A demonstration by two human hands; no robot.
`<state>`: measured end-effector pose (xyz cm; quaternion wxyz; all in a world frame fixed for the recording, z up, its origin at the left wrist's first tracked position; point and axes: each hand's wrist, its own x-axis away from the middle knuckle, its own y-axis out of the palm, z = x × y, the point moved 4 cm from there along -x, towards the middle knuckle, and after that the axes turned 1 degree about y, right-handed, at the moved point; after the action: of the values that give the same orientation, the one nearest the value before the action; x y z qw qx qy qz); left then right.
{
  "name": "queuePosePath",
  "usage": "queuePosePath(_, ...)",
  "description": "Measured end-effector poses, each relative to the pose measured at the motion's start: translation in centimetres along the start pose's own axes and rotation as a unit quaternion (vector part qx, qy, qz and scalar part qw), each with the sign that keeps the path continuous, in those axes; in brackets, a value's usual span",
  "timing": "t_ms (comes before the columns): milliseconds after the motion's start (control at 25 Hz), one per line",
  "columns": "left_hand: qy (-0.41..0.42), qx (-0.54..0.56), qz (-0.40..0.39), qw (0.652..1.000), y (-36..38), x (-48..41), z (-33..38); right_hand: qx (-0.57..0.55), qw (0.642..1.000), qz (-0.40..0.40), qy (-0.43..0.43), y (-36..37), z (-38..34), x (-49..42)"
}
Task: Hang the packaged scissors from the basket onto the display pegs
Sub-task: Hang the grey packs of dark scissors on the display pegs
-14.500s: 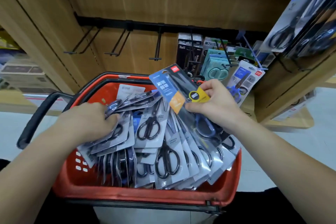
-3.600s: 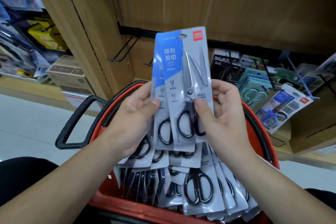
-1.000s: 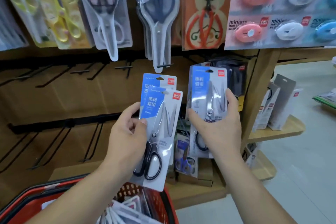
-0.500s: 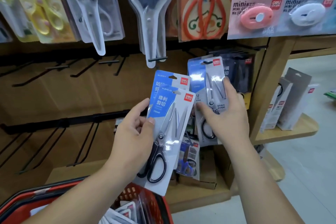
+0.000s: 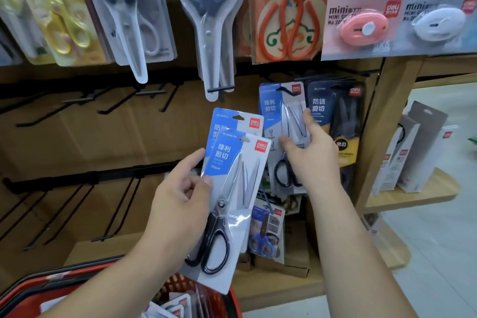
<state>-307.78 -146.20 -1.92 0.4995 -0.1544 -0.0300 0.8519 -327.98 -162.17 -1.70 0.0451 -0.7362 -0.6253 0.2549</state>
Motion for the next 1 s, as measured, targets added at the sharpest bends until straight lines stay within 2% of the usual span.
queuePosePath(80, 0.004, -0.001, 0.012, 1.0, -0.4, -0.3, 0.0, 0.059, 0.998, 0.008, 0.007, 0.0, -0.8, 0.5)
queuePosePath(160, -0.005, 0.009, 0.017, 1.0, -0.3, -0.3, -0.1, 0.08, 0.996, 0.035, -0.024, -0.8, -2.1, 1.4)
queuePosePath(200, -0.014, 0.016, 0.017, 1.0, 0.0, -0.2, -0.1, 0.044, 0.998, 0.024, -0.039, -1.2, -2.8, 1.7)
queuePosePath(280, -0.033, 0.038, 0.009, 0.999, 0.9, -0.1, -0.4, -0.112, 0.99, -0.085, 0.02, -1.6, -4.2, 2.3)
queuePosePath(360, -0.04, 0.066, -0.009, 0.997, 1.9, 0.1, -0.3, -0.251, 0.941, -0.197, 0.109, -1.8, -5.3, 3.4)
queuePosePath(400, -0.039, 0.072, -0.018, 0.996, 2.3, 0.1, -0.1, -0.284, 0.928, -0.207, 0.125, -2.1, -5.6, 3.7)
queuePosePath(640, -0.043, 0.049, -0.035, 0.997, 2.9, -0.1, 0.3, -0.314, 0.938, -0.049, 0.141, -2.7, -4.6, 3.4)
queuePosePath(800, -0.043, 0.048, 0.007, 0.998, 2.1, -0.9, -0.1, -0.272, 0.96, 0.059, 0.028, -3.6, -4.1, 2.4)
queuePosePath(1000, -0.04, 0.058, 0.013, 0.997, 2.2, -1.9, 0.4, -0.236, 0.965, 0.117, -0.02, -3.4, -3.6, 1.2)
